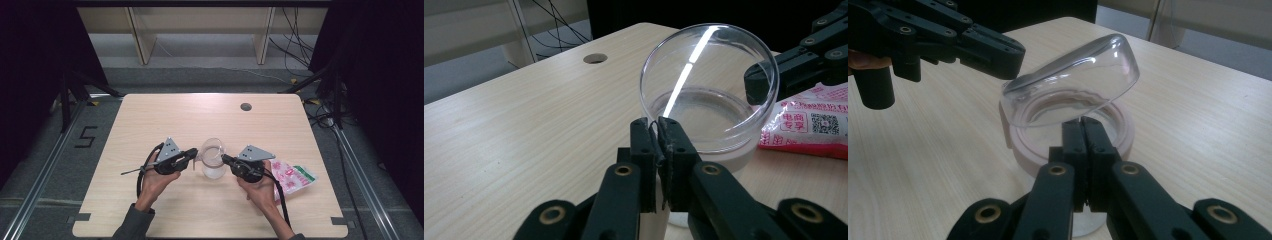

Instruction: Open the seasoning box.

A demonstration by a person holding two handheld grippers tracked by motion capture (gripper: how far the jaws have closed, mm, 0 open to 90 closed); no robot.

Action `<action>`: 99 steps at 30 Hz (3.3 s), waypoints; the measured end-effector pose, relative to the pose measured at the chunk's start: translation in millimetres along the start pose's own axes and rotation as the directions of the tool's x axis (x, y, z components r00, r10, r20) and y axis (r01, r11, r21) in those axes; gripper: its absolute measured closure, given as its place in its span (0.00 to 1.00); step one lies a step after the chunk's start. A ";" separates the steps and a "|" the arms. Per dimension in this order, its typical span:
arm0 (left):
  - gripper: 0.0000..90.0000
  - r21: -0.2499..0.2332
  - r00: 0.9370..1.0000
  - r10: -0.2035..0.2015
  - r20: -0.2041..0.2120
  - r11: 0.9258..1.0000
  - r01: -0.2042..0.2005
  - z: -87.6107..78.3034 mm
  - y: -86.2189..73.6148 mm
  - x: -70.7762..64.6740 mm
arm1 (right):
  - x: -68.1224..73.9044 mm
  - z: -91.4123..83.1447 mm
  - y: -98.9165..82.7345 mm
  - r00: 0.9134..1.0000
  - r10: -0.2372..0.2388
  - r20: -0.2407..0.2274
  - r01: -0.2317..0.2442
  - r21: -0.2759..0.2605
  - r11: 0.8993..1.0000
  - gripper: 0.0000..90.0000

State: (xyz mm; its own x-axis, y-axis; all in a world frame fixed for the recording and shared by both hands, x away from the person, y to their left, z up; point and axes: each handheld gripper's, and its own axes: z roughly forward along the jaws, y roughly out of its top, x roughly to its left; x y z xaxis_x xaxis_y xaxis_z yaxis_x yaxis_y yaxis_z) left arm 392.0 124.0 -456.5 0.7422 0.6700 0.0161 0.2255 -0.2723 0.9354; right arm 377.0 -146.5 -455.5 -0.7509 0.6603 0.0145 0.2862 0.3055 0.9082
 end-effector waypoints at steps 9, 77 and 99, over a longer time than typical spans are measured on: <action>0.65 0.002 0.999 0.035 -0.021 0.999 -0.035 -19.3 3.2 -0.5 | 1.5 1.1 -0.2 1.000 -0.010 0.010 0.010 0.004 1.000 1.00; 0.31 0.068 0.998 -0.045 -0.048 0.997 0.048 -30.2 -44.5 -11.4 | -12.0 -88.2 -17.2 0.995 0.033 0.092 -0.029 -0.041 0.999 0.83; 0.31 0.080 0.998 -0.070 0.005 0.994 0.069 -26.5 -47.1 -24.0 | -28.4 -159.8 -93.8 0.908 0.318 0.273 -0.332 0.008 0.943 0.47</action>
State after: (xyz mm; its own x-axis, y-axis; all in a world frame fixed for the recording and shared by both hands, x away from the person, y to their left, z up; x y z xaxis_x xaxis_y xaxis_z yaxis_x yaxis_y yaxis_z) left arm 346.8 139.0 -491.6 0.7277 0.6840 -0.0509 0.3263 -0.2799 0.9029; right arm 276.4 -303.6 -474.2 -0.4283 0.8840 0.1873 0.5242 0.0743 0.8483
